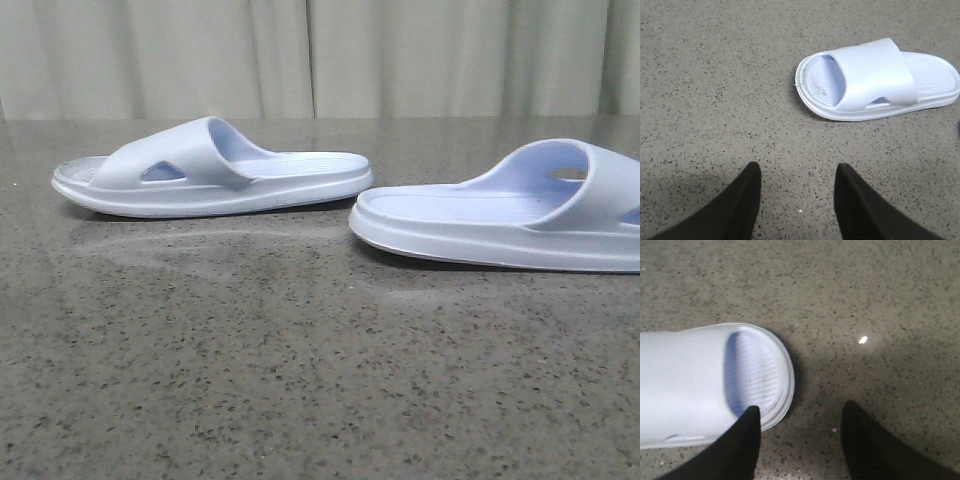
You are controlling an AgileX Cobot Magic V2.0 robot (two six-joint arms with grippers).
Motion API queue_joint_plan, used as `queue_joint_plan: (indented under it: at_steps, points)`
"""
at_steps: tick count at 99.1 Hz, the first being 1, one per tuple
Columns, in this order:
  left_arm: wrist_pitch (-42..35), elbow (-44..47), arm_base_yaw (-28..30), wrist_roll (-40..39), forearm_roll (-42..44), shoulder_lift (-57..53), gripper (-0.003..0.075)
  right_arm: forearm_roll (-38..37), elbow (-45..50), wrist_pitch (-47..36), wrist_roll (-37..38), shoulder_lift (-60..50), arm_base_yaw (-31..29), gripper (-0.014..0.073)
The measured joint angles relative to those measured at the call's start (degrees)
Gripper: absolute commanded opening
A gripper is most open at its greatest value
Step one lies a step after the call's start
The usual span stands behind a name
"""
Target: Insert blue slippers together front up
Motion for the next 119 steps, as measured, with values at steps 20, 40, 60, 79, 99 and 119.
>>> queue_joint_plan:
  at_steps: [20, 40, 60, 79, 99, 119]
  points:
    - [0.1, 0.0, 0.0, 1.3, -1.0, 1.3, 0.0301, 14.0, -0.2, 0.4, -9.8, 5.9, -6.5, 0.0296]
    - [0.1, 0.0, 0.0, 3.4, -2.2, 2.6, 0.0301, 28.8, -0.2, 3.3, -21.6, 12.2, -14.1, 0.0296]
    - [0.0, 0.0, 0.0, 4.7, -3.0, 4.0, 0.0301, 37.0, -0.2, 5.7, -29.2, 18.3, -18.2, 0.0296]
    - [-0.2, 0.0, 0.0, 5.6, -3.8, 5.3, 0.0301, 40.1, -0.2, 6.3, -33.3, 21.2, -18.4, 0.0296]
    - [-0.4, 0.0, 0.0, 5.9, -4.3, 6.0, 0.0301, 43.6, -0.3, 7.3, -37.2, 24.5, -18.4, 0.0296]
    - [-0.6, 0.0, 0.0, 6.1, -4.6, 6.1, 0.0301, 47.2, -0.5, 10.1, -41.1, 27.8, -18.4, 0.0292]
